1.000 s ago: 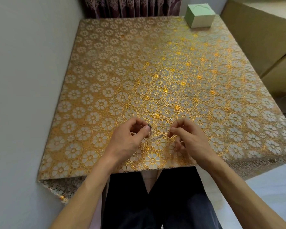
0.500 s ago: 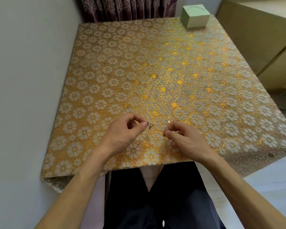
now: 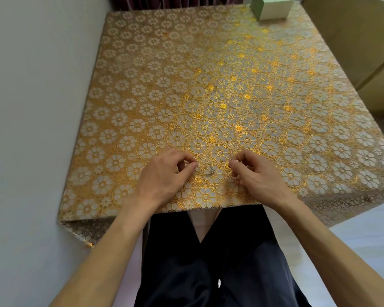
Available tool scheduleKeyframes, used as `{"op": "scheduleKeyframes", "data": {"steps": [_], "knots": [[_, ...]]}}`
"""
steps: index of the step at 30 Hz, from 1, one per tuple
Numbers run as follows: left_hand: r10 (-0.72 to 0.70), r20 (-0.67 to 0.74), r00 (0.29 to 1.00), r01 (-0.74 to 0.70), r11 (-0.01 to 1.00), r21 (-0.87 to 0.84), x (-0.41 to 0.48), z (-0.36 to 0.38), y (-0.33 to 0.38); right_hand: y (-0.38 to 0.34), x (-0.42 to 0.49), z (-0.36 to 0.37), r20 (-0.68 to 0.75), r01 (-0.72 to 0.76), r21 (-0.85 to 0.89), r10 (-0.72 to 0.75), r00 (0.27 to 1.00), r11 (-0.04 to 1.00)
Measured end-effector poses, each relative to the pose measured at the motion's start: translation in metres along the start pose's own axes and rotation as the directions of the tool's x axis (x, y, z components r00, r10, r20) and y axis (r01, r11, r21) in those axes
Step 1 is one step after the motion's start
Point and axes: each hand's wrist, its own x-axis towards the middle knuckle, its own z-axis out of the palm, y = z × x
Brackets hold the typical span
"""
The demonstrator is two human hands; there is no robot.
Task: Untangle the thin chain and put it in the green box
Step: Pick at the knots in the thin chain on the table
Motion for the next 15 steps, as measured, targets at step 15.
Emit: {"op": "scheduleKeyframes", "data": {"steps": [15], "knots": [[0.134,-0.217,0.967,-0.101,0.982,0.159,-0.015,0.02,-0.022,0.008,-0.004,0.009,-0.181,0.02,-0.06,-0.03,0.983,0.998]]}}
